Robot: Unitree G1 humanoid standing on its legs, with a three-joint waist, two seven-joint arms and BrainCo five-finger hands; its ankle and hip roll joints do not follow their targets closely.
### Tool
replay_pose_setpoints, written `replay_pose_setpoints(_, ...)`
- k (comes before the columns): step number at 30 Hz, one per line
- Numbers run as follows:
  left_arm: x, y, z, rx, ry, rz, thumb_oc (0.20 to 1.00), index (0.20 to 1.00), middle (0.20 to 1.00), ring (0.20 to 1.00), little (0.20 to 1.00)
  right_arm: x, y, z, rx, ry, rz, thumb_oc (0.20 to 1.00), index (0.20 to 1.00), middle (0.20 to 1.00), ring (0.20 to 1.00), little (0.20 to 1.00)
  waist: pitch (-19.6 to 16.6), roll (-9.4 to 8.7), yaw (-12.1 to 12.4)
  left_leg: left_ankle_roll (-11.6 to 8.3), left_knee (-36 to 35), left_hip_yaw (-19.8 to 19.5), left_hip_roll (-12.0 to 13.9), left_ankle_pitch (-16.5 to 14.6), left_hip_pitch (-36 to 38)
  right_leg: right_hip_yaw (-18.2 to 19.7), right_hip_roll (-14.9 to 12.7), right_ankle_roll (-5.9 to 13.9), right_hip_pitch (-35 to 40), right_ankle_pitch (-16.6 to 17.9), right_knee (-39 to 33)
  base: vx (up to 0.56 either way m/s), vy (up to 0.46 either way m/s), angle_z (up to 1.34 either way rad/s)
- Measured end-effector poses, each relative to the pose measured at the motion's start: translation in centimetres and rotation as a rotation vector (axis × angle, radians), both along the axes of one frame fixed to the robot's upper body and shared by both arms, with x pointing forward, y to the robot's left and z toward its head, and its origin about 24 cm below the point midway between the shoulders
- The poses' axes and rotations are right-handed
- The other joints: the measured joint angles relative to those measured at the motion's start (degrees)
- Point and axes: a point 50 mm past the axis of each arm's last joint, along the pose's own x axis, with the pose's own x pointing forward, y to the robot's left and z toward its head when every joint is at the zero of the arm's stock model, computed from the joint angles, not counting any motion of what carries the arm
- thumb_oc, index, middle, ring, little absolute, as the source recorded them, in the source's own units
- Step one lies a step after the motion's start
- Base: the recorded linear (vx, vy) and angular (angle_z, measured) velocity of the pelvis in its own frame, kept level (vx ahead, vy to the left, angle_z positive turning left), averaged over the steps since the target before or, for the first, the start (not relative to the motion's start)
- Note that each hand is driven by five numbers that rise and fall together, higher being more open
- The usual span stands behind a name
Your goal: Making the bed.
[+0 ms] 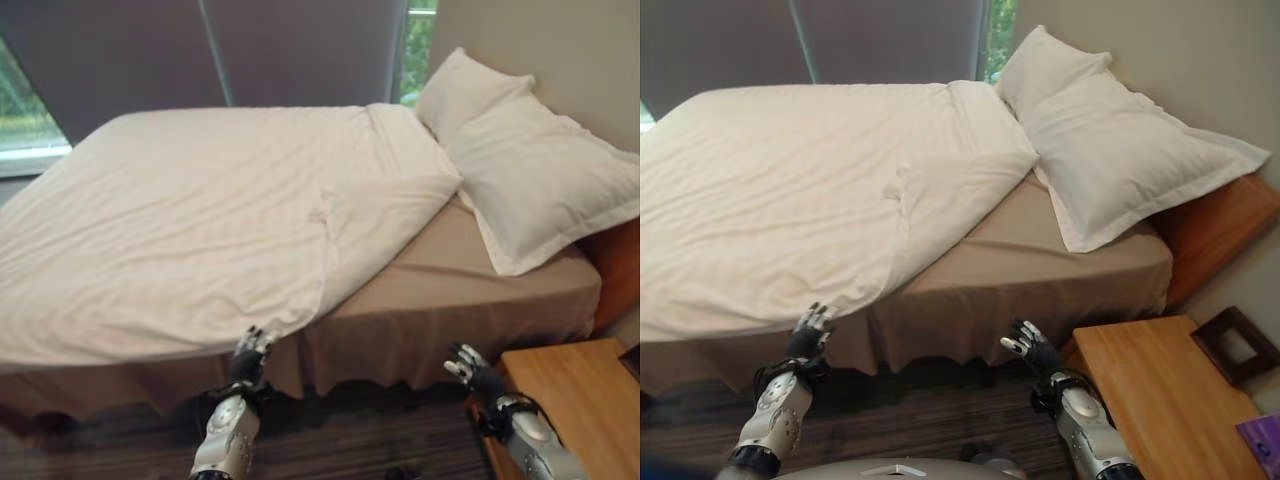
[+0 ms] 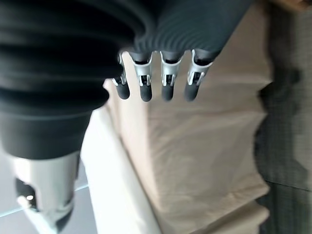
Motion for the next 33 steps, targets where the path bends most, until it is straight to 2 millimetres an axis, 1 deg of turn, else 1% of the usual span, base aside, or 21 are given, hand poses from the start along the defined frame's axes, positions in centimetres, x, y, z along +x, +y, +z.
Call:
replay_pose_setpoints(2,-0.7,-0.7,-0.9,-0.012,0.046,-0.027,1.0,1.0,1.0,1.0,1.0,0.2,-0.7,0.1,-0.003,-0.005,-0.045,1.0,1.0,1.0,1.0,1.0,1.48,-0.27,0.52,0.09,-0.78,1.94,-0.04,0.78,-0.97,-1.63,-0.07,-0.56,0.6,0.74,-1.48,0.08,-0.046,0.5)
replay_pose_setpoints(4,-1.1,-1.1,-1.3,-0.02,0.072,-0.045,1.0,1.0,1.0,1.0,1.0,1.5,-1.6,1.0,-0.009,-0.046,-0.096,1.0,1.0,1.0,1.0,1.0,4.17,2.04,0.63,1.31,-3.14,2.72,-0.49,1.63,-0.56,-2.09,-0.1,-0.58,0.21,0.59,-1.18,0.1,-0.029,0.26)
replay_pose_setpoints(6,-1.4,-1.1,-1.5,-0.023,0.083,-0.041,1.0,1.0,1.0,1.0,1.0,1.7,-1.8,1.2,-0.014,-0.053,-0.109,1.0,1.0,1.0,1.0,1.0,4.87,3.19,0.57,1.75,-5.7,-0.84,-2.08,2.42,0.49,-1.9,-0.36,-0.09,0.13,0.96,-1.43,0.1,-0.024,0.08)
replay_pose_setpoints(7,-1.7,-0.9,-1.6,-0.022,0.088,-0.035,1.0,1.0,1.0,1.0,1.0,1.6,-1.7,1.1,-0.011,-0.05,-0.107,1.0,1.0,1.0,1.0,1.0,4.81,4.0,0.62,2.87,-6.53,-1.03,-2.22,3.7,1.12,-1.85,-0.29,0.18,0.27,1.09,-1.49,0.1,0.002,-0.02)
replay_pose_setpoints(12,-1.1,0.3,-0.7,0.0,0.055,0.026,1.0,1.0,1.0,1.0,1.0,1.8,-0.2,0.8,0.062,-0.047,-0.115,1.0,1.0,1.0,1.0,1.0,5.24,3.82,1.9,4.79,-9.78,-1.82,-3.54,4.84,3.33,-1.85,-1.0,1.82,1.31,1.65,-2.24,0.13,0.091,-0.01)
replay_pose_setpoints(13,-1.0,0.4,-0.8,0.001,0.06,0.034,1.0,1.0,1.0,1.0,1.0,2.1,-0.2,1.1,0.054,-0.057,-0.102,1.0,1.0,1.0,1.0,1.0,5.54,4.15,1.71,5.44,-10.61,-2.0,-4.05,4.58,4.12,-1.77,-1.33,2.76,-0.12,0.95,1.22,0.06,0.172,-0.19)
replay_pose_setpoints(14,-0.8,0.5,-0.7,0.008,0.059,0.047,1.0,1.0,1.0,1.0,1.0,2.6,0.2,1.4,0.038,-0.079,-0.07,1.0,1.0,1.0,1.0,1.0,6.45,5.13,1.67,6.46,-10.86,-1.73,-3.39,4.33,4.25,-0.62,-1.87,5.29,-4.96,-1.56,12.13,0.05,0.168,-0.22)
replay_pose_setpoints(15,-0.3,0.5,-0.5,0.011,0.051,0.048,1.0,1.0,1.0,1.0,1.0,3.4,0.3,1.9,0.021,-0.103,-0.052,1.0,1.0,1.0,1.0,1.0,8.01,5.69,1.63,7.13,-10.13,-1.63,-3.12,4.03,4.35,0.19,-2.63,6.26,-9.52,-2.1,21.83,0.06,0.148,-0.01)
replay_pose_setpoints(16,0.1,0.6,-0.3,0.022,0.043,0.045,1.0,1.0,1.0,1.0,1.0,3.5,0.7,2.1,0.023,-0.11,-0.035,1.0,1.0,1.0,1.0,1.0,8.67,5.56,1.05,8.04,-9.31,-1.98,-3.18,3.88,4.73,0.75,-4.8,8.63,-15.87,-3.45,33.46,0.13,0.096,0.17)
replay_pose_setpoints(18,0.3,0.8,0.1,0.054,0.038,0.029,1.0,1.0,1.0,1.0,1.0,3.5,1.5,2.0,0.044,-0.108,-0.022,1.0,1.0,1.0,1.0,1.0,8.82,4.57,0.92,8.92,-8.57,-2.31,-4.49,2.91,4.8,3.04,-7.21,8.79,-19.58,-3.73,40.23,0.21,0.009,0.22)
replay_pose_setpoints(20,-0.3,1.2,-0.2,0.088,0.062,0.016,1.0,1.0,1.0,1.0,1.0,3.8,2.0,2.4,0.061,-0.133,-0.016,1.0,1.0,1.0,1.0,1.0,8.75,4.32,0.58,9.57,-8.64,-2.05,-4.87,2.99,5.33,3.26,-9.0,8.46,-20.47,-3.97,40.44,0.4,-0.107,0.08)
replay_pose_setpoints(21,-0.4,1.3,-0.2,0.092,0.066,0.015,1.0,1.0,1.0,1.0,1.0,3.8,2.0,2.4,0.061,-0.132,-0.017,1.0,1.0,1.0,1.0,1.0,8.74,4.38,0.42,8.54,-8.84,-2.61,-4.89,2.07,5.96,2.85,-9.97,8.44,-20.65,-4.14,38.51,0.39,-0.163,0.12)
replay_pose_setpoints(22,-0.3,1.3,-0.1,0.092,0.061,0.014,1.0,1.0,1.0,1.0,1.0,3.9,1.7,2.5,0.064,-0.137,-0.026,1.0,1.0,1.0,1.0,1.0,8.52,4.75,-0.06,8.28,-9.2,-3.49,-4.84,2.19,5.58,1.48,-10.25,8.44,-17.87,-4.22,26.23,0.41,-0.198,0.18)
replay_pose_setpoints(23,0.0,1.4,0.1,0.093,0.049,0.015,1.0,1.0,1.0,1.0,1.0,3.7,1.6,2.4,0.066,-0.133,-0.032,1.0,1.0,1.0,1.0,1.0,8.32,4.49,-0.43,7.96,-9.55,-4.16,-5.01,2.4,5.61,5.07,-9.68,8.76,-16.4,-3.26,15.83,0.38,-0.189,0.3)
replay_pose_setpoints(26,1.0,1.0,0.5,0.092,0.031,0.001,1.0,1.0,1.0,1.0,1.0,2.8,1.6,1.8,0.07,-0.102,-0.044,1.0,1.0,1.0,1.0,1.0,7.3,3.0,-2.15,6.6,-10.65,-7.62,-5.15,2.25,5.83,10.11,-8.32,9.27,-13.28,0.83,1.95,0.31,-0.219,0.53)
replay_pose_setpoints(27,1.3,0.9,0.5,0.091,0.028,-0.002,1.0,1.0,1.0,1.0,1.0,2.6,1.7,1.7,0.072,-0.094,-0.043,1.0,1.0,1.0,1.0,1.0,6.87,2.21,-3.07,6.15,-10.21,-8.96,-5.01,2.04,6.47,9.91,-7.99,8.43,-12.57,1.7,2.19,0.33,-0.228,0.78)
replay_pose_setpoints(28,1.6,0.4,0.7,0.097,0.017,-0.031,1.0,1.0,1.0,1.0,1.0,2.4,2.0,1.4,0.08,-0.086,-0.045,1.0,1.0,1.0,1.0,1.0,5.23,0.34,-2.88,5.17,-11.17,-9.46,-5.09,1.89,8.13,9.06,-7.46,7.79,-10.93,2.74,2.49,0.32,-0.229,0.59)
replay_pose_setpoints(29,1.5,0.1,0.5,0.088,0.024,-0.034,1.0,1.0,1.0,1.0,1.0,2.5,1.9,1.4,0.076,-0.082,-0.046,1.0,1.0,1.0,1.0,1.0,4.72,0.22,-3.1,3.89,-10.69,-10.22,-4.18,1.02,9.01,9.39,-6.1,6.41,-9.59,4.69,2.69,0.33,-0.268,0.43)
replay_pose_setpoints(30,1.3,-0.4,0.2,0.083,0.036,-0.051,1.0,1.0,1.0,1.0,1.0,2.3,1.8,1.1,0.075,-0.071,-0.054,1.0,1.0,1.0,1.0,1.0,3.69,0.26,-3.09,2.56,-8.91,-11.16,-3.27,0.21,9.19,9.39,-5.52,6.36,-8.71,5.08,2.63,0.26,-0.296,0.49)
replay_pose_setpoints(31,1.3,-1.1,0.1,0.078,0.032,-0.085,1.0,1.0,1.0,1.0,1.0,2.4,1.6,1.2,0.073,-0.073,-0.061,1.0,1.0,1.0,1.0,1.0,2.58,0.42,-3.33,0.13,-1.18,-11.63,-1.06,-2.85,7.09,7.83,-3.78,5.21,-6.69,5.45,2.19,0.24,-0.332,0.44)
replay_pose_setpoints(33,1.6,-1.5,0.2,0.072,0.02,-0.098,1.0,1.0,1.0,1.0,1.0,2.8,1.5,1.6,0.077,-0.095,-0.062,1.0,1.0,1.0,1.0,1.0,1.87,-0.49,-2.41,-1.08,13.34,-11.31,-0.26,-2.63,-0.09,6.76,-2.52,2.87,-4.71,5.33,0.6,0.21,-0.295,0.22)
